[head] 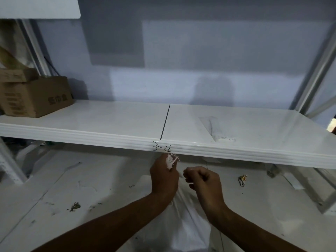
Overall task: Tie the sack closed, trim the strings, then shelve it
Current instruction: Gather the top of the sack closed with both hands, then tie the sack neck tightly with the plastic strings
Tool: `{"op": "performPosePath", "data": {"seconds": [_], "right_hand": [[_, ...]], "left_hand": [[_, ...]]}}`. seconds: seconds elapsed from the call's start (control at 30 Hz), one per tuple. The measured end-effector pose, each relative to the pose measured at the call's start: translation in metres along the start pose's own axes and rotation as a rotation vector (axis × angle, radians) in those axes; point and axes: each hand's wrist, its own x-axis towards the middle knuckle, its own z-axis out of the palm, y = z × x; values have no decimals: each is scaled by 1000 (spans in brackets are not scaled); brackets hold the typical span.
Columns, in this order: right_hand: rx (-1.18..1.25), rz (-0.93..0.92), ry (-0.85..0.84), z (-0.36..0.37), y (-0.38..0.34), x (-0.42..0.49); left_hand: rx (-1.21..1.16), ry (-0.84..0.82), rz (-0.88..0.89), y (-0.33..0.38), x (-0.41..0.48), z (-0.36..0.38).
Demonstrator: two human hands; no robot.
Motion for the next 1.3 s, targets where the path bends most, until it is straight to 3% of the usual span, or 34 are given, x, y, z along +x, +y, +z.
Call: {"op": "performPosePath", "data": {"seconds": [0.3,0.73,1.13,1.3], "right_hand": [[57,81,56,4,6,17],[-127,29,315,-34,4,66],[-354,-28,596,-62,3,118],[-454,22,619,-65,5,134]], "left_hand": [[-106,24,6,25,5,20],[-270,99,-298,44,10,44],[-286,59,-278,17,8,53],[-325,23,-261,15,5,58]]}}
